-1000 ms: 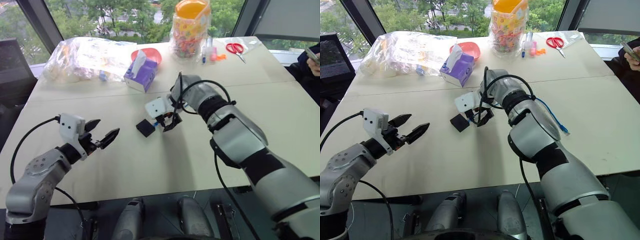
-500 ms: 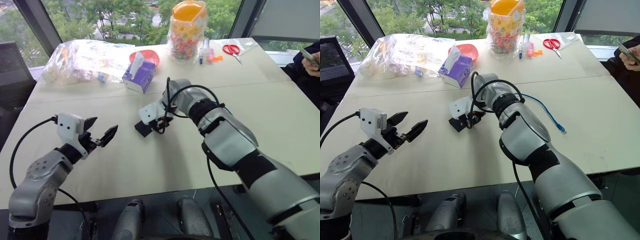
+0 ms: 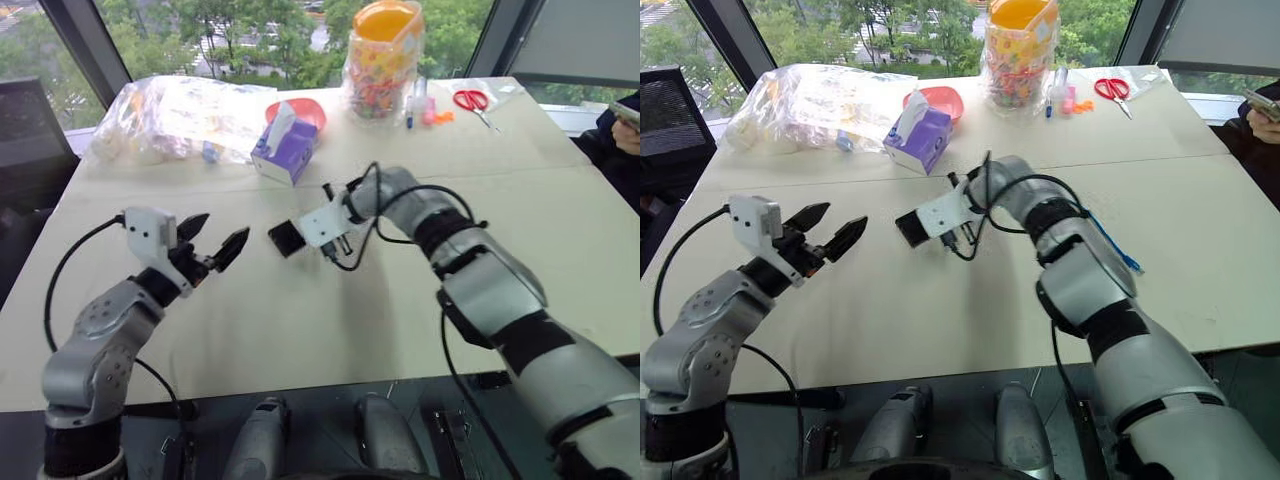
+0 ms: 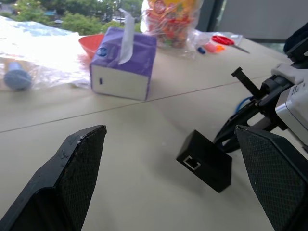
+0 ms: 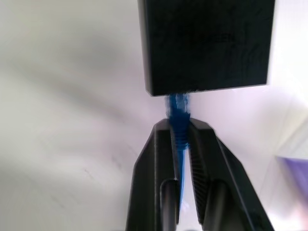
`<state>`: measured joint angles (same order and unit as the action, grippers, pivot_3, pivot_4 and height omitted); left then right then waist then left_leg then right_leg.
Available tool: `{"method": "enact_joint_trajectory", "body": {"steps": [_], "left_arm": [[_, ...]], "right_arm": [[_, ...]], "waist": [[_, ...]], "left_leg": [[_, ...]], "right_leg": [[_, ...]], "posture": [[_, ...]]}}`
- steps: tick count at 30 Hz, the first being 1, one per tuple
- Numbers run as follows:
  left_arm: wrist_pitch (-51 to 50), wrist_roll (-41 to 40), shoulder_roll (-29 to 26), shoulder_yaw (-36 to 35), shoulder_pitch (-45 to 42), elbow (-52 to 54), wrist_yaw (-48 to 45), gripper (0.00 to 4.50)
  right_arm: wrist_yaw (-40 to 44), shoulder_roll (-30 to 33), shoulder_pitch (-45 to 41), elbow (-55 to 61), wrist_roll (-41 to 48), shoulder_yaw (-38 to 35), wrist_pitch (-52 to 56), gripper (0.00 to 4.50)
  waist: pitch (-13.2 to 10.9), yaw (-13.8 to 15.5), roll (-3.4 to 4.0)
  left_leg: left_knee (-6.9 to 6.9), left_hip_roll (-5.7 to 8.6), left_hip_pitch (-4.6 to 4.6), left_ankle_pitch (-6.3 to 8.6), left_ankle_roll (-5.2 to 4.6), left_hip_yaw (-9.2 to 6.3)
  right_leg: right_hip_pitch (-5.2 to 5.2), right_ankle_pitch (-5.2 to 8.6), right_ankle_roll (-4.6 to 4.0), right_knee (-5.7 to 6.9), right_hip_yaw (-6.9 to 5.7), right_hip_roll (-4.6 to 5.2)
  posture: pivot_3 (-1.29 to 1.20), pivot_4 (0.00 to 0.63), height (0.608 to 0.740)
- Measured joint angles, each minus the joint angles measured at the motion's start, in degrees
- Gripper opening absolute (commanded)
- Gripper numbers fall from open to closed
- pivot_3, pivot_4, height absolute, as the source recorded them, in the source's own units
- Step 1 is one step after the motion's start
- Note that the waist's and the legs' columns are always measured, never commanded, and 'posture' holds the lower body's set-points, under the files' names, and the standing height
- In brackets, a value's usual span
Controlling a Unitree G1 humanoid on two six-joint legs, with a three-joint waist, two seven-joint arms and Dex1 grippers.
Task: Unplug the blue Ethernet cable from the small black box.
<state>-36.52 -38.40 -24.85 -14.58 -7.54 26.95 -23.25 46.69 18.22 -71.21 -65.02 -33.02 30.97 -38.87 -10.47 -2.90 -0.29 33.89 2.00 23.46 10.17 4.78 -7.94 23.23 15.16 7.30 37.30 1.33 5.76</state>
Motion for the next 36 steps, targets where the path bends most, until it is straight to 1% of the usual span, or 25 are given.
{"method": "enact_joint_trajectory", "body": {"steps": [2,4,5,9,11,12,16,21,26,30,31,36], "left_arm": [[-1.31,-1.69,0.53,0.69,-1.99,-0.77,-0.34,4.50],[-2.59,-2.77,0.64,1.50,-4.20,-2.47,-0.78,4.50],[-3.31,-3.44,0.70,2.53,-5.63,-3.56,-1.58,4.50],[-6.15,-6.02,0.32,4.52,-10.58,-7.54,-4.91,4.50],[-7.18,-6.43,0.01,4.96,-12.87,-9.58,-6.67,4.50],[-7.54,-6.81,-0.26,4.97,-13.86,-10.56,-7.52,4.50],[-8.85,-7.34,-2.38,5.34,-17.08,-13.76,-11.65,4.50],[-9.29,-7.29,-3.35,6.37,-20.03,-15.89,-14.06,4.50],[-9.28,-7.21,-3.78,6.41,-20.34,-16.06,-14.40,4.50],[-9.28,-7.21,-3.78,6.41,-20.30,-16.04,-14.42,3.44],[-9.28,-7.21,-3.78,6.41,-20.24,-15.98,-14.44,2.99],[-9.23,-7.16,-3.78,6.50,-19.94,-15.56,-14.87,1.07]], "right_arm": [[-5.44,3.64,4.18,6.21,-0.54,-1.38,-1.54,0.09],[-10.25,6.16,10.21,14.42,-0.55,-3.44,-1.75,0.09],[-12.29,7.37,14.54,20.61,-0.58,-4.72,-0.94,0.09],[-20.76,8.12,27.70,41.05,-3.12,-8.10,1.66,0.09],[-23.72,7.78,30.66,47.24,-4.71,-8.66,3.43,0.09],[-24.91,7.79,31.12,49.24,-5.57,-9.11,4.56,0.09],[-27.26,7.86,31.47,54.55,-7.32,-11.00,9.10,0.09],[-27.36,8.15,31.47,54.73,-8.53,-10.61,10.65,0.09],[-27.64,8.37,31.47,54.51,-8.72,-10.56,11.07,0.09],[-27.65,8.37,31.46,54.50,-8.78,-10.07,11.08,0.00],[-27.59,8.37,31.45,54.50,-8.78,-9.89,11.07,0.00],[-27.20,8.74,31.23,54.20,-8.64,-9.44,11.03,0.00]], "waist": [[-0.01,0.22,-0.03],[-0.01,0.07,-0.02],[-0.01,0.05,-0.02],[-0.04,0.36,-0.06],[-0.05,0.32,-0.07],[-0.07,0.34,-0.10],[-0.09,0.44,-0.16],[-0.18,0.43,-0.30],[-0.26,0.37,-0.43],[-0.28,0.41,-0.46],[-0.29,0.41,-0.47],[-0.30,0.41,-0.49]], "left_leg": [[-0.03,-0.01,0.00,0.00,0.00,0.01],[-0.05,-0.02,-0.01,0.00,-0.01,0.04],[-0.08,-0.02,-0.01,0.00,-0.01,0.06],[-0.03,-0.02,0.00,0.00,-0.01,0.07],[0.06,-0.01,-0.01,-0.02,0.00,0.10],[0.10,-0.01,-0.01,-0.03,0.00,0.10],[0.14,-0.01,-0.06,-0.05,0.02,0.09],[0.08,-0.02,-0.04,-0.05,0.02,0.09],[0.01,-0.02,-0.04,-0.05,0.02,0.09],[0.02,-0.02,-0.03,-0.05,0.02,0.09],[0.02,-0.02,-0.04,-0.05,0.02,0.09],[0.02,-0.02,-0.03,-0.05,0.02,0.09]], "right_leg": [[0.01,0.00,0.01,-0.02,0.01,0.00],[0.06,0.00,0.02,0.01,0.05,0.00],[0.06,0.00,0.03,0.01,0.06,0.00],[0.06,0.00,0.03,0.03,0.07,-0.01],[0.02,0.02,-0.05,0.03,0.10,0.00],[0.01,0.08,-0.19,0.03,0.10,-0.01],[-0.10,0.06,-0.25,0.01,0.09,0.00],[-0.10,0.06,-0.24,-0.09,0.09,0.00],[-0.08,0.07,-0.22,-0.12,0.09,0.00],[-0.09,0.07,-0.23,-0.12,0.09,0.00],[-0.09,0.07,-0.23,-0.12,0.09,0.00],[-0.09,0.07,-0.23,-0.12,0.09,0.00]], "posture": [[0.00,0.150,0.726],[0.00,0.150,0.726],[0.00,0.150,0.726],[0.00,0.150,0.726],[0.00,0.150,0.726],[0.00,0.150,0.726],[0.00,0.150,0.726],[0.00,0.150,0.726],[0.00,0.150,0.726],[0.00,0.150,0.726],[0.00,0.150,0.726],[0.00,0.150,0.726]]}}
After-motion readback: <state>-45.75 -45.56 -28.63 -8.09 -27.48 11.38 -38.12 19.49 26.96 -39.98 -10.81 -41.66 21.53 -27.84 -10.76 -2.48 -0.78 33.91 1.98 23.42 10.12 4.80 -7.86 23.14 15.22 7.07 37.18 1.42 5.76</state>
